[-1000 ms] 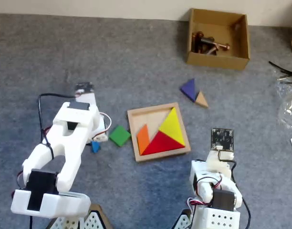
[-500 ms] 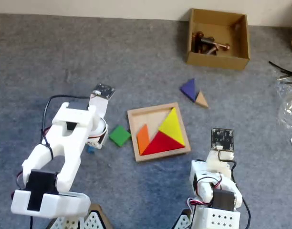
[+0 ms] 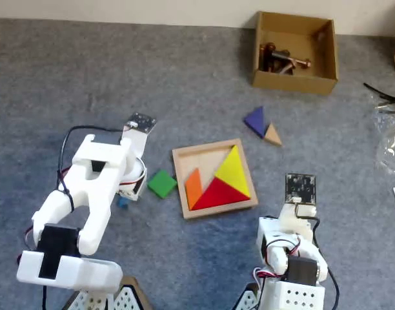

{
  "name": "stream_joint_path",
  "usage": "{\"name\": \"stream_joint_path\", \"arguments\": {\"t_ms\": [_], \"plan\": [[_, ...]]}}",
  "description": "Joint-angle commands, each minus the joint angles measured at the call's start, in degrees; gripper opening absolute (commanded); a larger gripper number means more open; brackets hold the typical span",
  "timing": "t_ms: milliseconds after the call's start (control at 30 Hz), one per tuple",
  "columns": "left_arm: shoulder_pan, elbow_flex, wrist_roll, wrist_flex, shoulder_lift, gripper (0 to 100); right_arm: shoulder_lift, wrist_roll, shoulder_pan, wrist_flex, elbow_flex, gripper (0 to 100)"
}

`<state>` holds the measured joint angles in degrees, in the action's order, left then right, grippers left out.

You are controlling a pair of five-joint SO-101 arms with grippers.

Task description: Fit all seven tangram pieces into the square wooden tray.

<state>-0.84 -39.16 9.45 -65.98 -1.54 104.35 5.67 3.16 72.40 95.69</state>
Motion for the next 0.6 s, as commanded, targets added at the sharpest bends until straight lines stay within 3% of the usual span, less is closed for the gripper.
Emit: {"name": "stream_joint_path", "arguments": {"t_ms": [0, 133, 567], "plan": [[0.9, 1.3, 0.4, -1.5, -0.7, 19, 0.8, -0.6, -0.9, -0.9, 6.5, 0.5], [0.9, 1.3, 0.4, -1.5, -0.3, 26, 0.8, -0.6, -0.9, -0.9, 6.5, 0.5], [0.8, 1.4, 0.4, -2.5, -0.5, 26, 0.8, -0.6, -0.9, -0.9, 6.5, 0.5]]}}
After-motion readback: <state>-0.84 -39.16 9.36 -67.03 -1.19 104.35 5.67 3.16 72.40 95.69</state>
